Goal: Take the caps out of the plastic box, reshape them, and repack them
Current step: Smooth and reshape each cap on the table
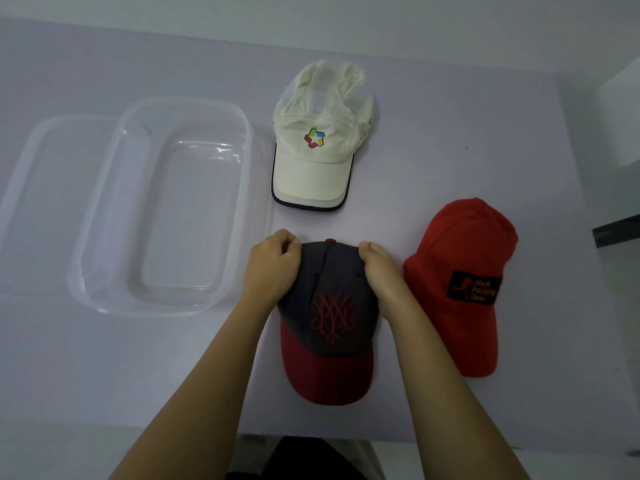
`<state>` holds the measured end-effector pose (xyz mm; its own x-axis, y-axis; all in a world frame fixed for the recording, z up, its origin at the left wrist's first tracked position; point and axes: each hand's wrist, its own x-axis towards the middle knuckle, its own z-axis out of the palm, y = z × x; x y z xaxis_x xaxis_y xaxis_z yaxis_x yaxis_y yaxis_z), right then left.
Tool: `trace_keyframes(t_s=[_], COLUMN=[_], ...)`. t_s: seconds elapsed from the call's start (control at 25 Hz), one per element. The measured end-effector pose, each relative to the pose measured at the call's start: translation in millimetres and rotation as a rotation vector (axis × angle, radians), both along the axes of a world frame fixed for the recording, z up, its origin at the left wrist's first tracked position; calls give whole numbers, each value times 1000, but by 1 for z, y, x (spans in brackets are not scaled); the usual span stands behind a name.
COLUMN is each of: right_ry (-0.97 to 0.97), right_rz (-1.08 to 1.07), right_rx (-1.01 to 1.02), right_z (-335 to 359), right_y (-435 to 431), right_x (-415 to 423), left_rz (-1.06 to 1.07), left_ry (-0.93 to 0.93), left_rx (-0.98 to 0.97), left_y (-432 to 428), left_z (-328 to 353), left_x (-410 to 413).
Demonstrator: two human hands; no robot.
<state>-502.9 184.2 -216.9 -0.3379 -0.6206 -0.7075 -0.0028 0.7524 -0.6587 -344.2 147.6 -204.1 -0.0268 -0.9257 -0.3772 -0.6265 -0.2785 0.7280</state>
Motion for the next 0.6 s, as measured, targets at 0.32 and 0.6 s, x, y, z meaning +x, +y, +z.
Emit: trace_keyframes(t_s=[0.32,0.6], right_ry=[-291,93], right_rz=[-251,20], right_rx=[-38,-177], right_z=[-3,6], right_y=[4,10], right_x=[9,-1], left_rz=[-59,43], left_ry=[-169,43], left_rx=[-95,-115], left_y=[1,5], left_z=[-5,1], left_x=[-2,1])
